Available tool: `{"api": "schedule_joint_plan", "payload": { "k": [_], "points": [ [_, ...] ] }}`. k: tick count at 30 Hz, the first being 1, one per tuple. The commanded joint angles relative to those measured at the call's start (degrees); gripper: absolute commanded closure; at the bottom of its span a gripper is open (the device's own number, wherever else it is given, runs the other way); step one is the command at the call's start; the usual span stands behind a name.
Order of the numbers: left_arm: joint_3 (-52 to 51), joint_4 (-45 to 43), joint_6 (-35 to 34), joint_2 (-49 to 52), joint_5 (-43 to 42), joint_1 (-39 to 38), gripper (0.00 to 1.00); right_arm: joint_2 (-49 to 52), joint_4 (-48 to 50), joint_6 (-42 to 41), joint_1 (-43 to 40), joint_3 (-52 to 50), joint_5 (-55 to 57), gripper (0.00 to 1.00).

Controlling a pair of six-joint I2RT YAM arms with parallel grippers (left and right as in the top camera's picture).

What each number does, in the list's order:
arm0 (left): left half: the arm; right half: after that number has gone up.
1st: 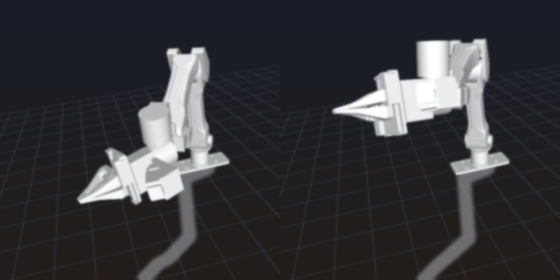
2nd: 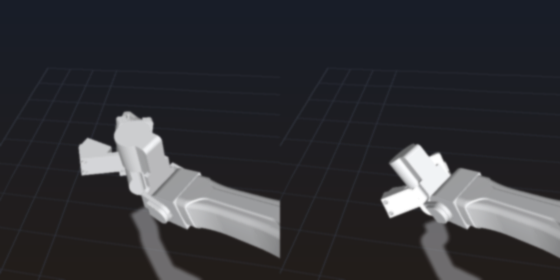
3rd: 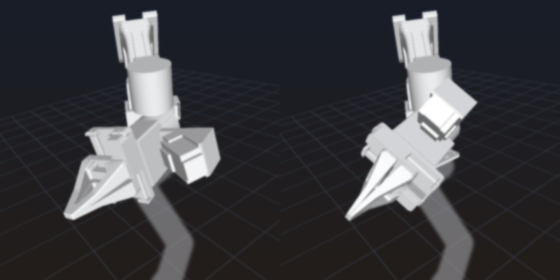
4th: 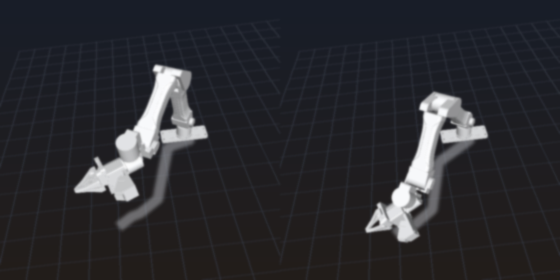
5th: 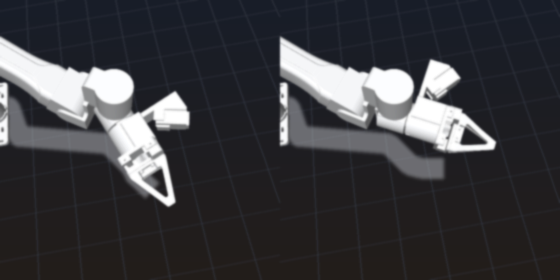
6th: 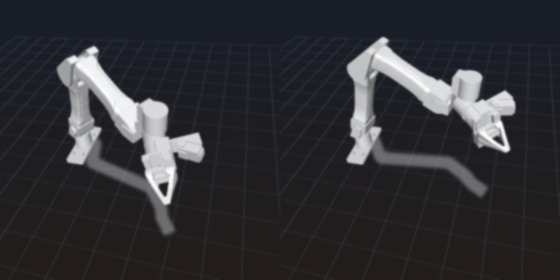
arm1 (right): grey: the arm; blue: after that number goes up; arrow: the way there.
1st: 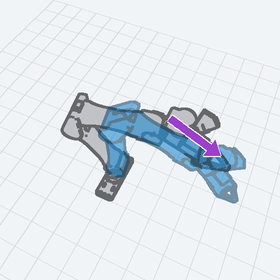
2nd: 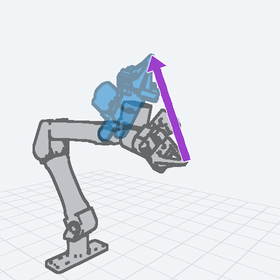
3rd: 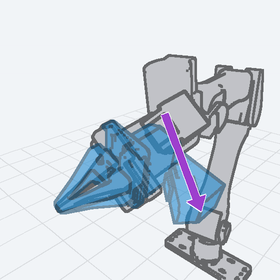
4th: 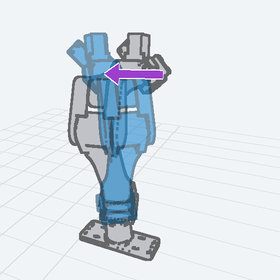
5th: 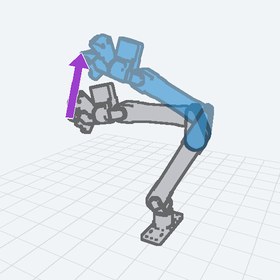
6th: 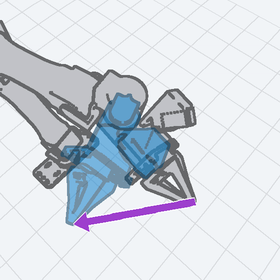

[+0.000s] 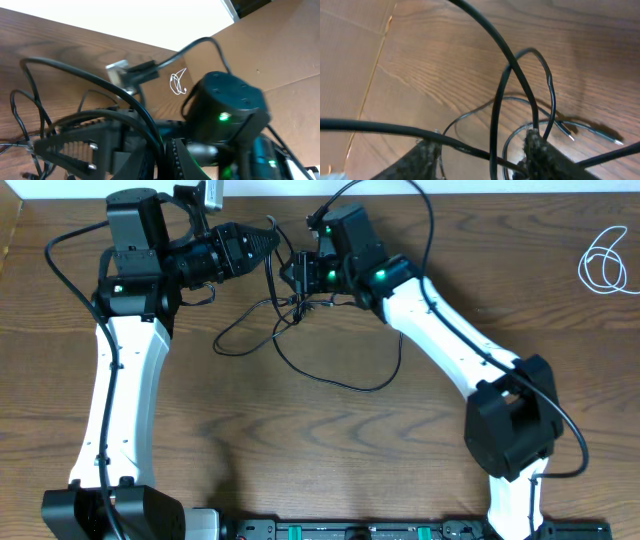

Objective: Untangle cables

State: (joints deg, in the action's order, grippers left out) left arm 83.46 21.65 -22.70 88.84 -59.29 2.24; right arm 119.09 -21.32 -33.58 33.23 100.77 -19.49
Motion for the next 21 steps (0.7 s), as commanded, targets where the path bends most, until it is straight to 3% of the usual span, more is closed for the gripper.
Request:
{"api": "schedule_joint_plan", "payload": {
  "k": [1,7,13,21],
  "points": [
    [1.18,-0.09,-0.11,-0.46,-1.16,-0.09,0.87,2.73,2.67,-7.21,0.20,0.13,3.30,0.56],
    [1.18,0.09,-0.11,-0.48,-1.16,-0.09,0.87,5.03,6.23,-8.17,0.24,0.13,2.84,0.70],
    [1.18,0.09,-0.07,-0.46,-1.05,-0.07,0.87,5.86,6.62,0.26,0.17,0.13,2.84,0.98],
    [1.14,4.09,2.67,-0.44,7.21,-0.09,0.87,5.84,1.18,5.44,-0.98,0.13,2.40,0.99]
  ]
}}
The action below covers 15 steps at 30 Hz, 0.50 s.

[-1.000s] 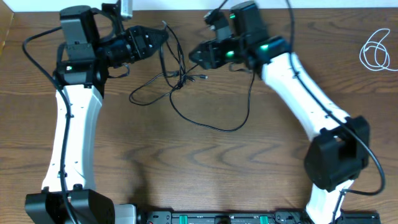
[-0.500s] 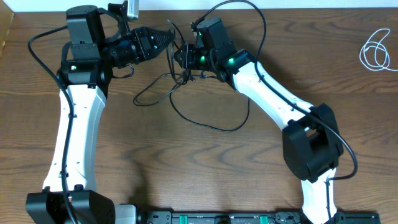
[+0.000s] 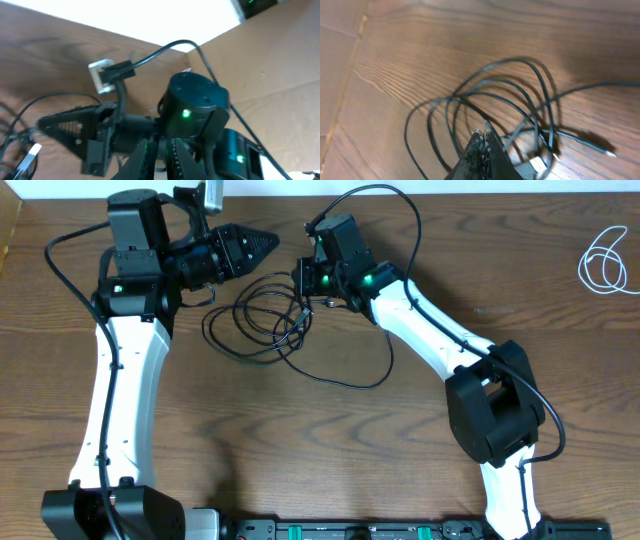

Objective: Untangle cables

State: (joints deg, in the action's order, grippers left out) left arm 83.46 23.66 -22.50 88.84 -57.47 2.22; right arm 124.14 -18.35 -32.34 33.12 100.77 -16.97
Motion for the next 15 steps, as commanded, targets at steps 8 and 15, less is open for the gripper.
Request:
{"api": "schedule_joint_plan", "payload": {
  "k": [8,15],
  "points": [
    [1.14,12.15,4.70,4.90,28.52,-1.01,0.83,0.79,-8.96,4.35,-6.19,0.13,-0.09,0.95],
    [1.14,10.99,1.33,16.44,33.62,-2.54,0.72,0.79,-13.35,5.92,-9.62,0.13,-0.07,0.77]
  ]
}}
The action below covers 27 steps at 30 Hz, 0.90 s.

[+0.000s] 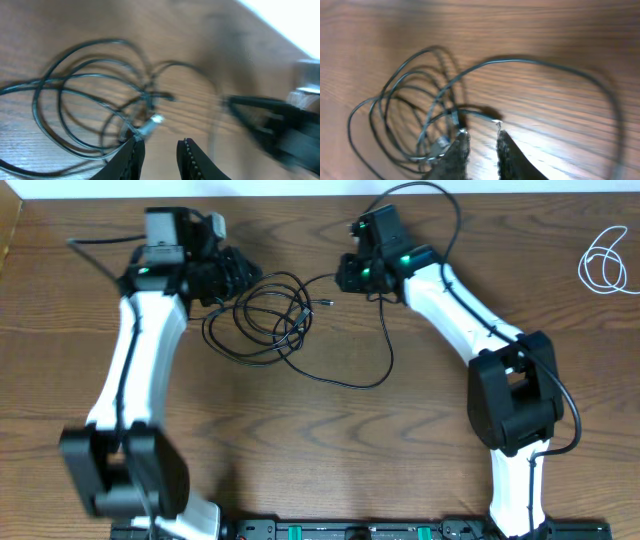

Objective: Untangle cables

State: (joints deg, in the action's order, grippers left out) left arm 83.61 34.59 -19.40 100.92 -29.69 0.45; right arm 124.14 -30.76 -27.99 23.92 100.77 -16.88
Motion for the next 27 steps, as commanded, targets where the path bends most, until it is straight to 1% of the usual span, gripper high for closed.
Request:
{"api": "schedule_joint_plan", "payload": {
  "k": [1,5,9,17,20,21,23,27],
  "points": [
    [0.98,0.07,-2.84,5.97,6.97,-1.05,0.72,0.79,-1.46,2.01,-0.70,0.13,-0.15,0.75],
    [0.98,0.15,-5.11,10.91,11.23,-1.88,0.72,0.79,-2.67,3.34,-1.11,0.13,-0.15,0.71],
    [0.98,1.55,-5.40,13.90,13.57,-2.03,0.72,0.79,-3.37,3.52,-1.05,0.13,0.48,0.69],
    [0.98,4.31,-5.33,14.58,18.34,-2.21,0.71,0.81,-3.74,4.92,-1.01,0.13,0.72,0.67],
    [0.92,5.16,-5.33,14.71,19.71,-2.43,0.70,0.81,-3.98,4.94,-1.01,0.13,0.76,0.66],
    [0.90,5.25,-5.31,14.84,19.98,-2.58,0.68,0.81,-3.98,4.96,-1.01,0.13,0.85,0.66],
    [0.44,4.83,-5.33,14.93,20.37,-2.89,0.66,0.81,-3.98,4.96,-1.01,0.13,0.92,0.65],
    [-1.88,1.64,-5.38,14.93,20.31,-3.50,0.66,0.81,-4.24,5.38,-1.01,0.13,0.92,0.64]
  ]
}}
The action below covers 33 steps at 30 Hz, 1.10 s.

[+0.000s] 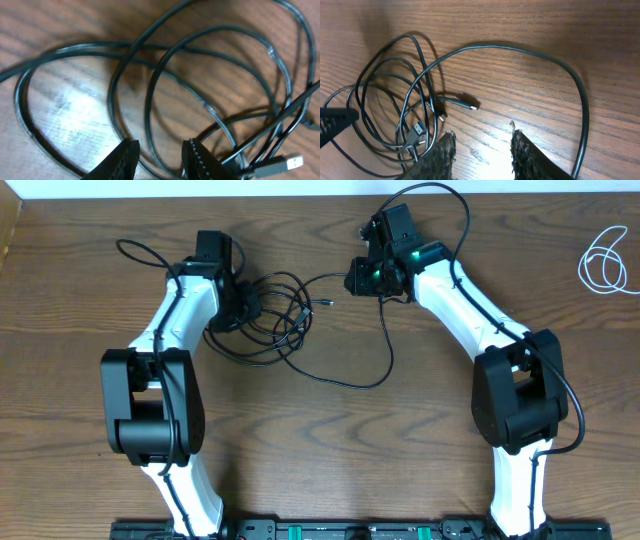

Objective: Untangle cables

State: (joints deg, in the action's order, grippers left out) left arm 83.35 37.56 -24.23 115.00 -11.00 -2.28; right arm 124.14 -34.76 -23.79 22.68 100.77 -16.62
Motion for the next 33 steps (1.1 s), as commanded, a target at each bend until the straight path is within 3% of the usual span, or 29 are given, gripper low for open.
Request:
{"api": "schedule_joint_plan", "payload": {
  "k": [1,26,28,33],
  "points": [
    [-2.34,-2.19,-0.57,0.85,1.64,-0.98,0.66,0.81,-0.31,1.18,0.24,0.13,0.66,0.64],
    [-8.52,-7.13,-1.18,1.40,1.64,-2.32,0.67,0.81,-0.63,1.62,0.31,0.13,0.66,0.64],
    [-8.59,-7.52,-1.18,1.44,1.64,-2.60,0.77,0.81,-0.63,1.62,0.31,0.13,0.66,0.64],
    [-9.57,-10.05,-1.44,1.51,1.64,-3.93,0.85,0.81,-0.66,1.62,0.39,0.13,0.61,0.63]
  ]
}}
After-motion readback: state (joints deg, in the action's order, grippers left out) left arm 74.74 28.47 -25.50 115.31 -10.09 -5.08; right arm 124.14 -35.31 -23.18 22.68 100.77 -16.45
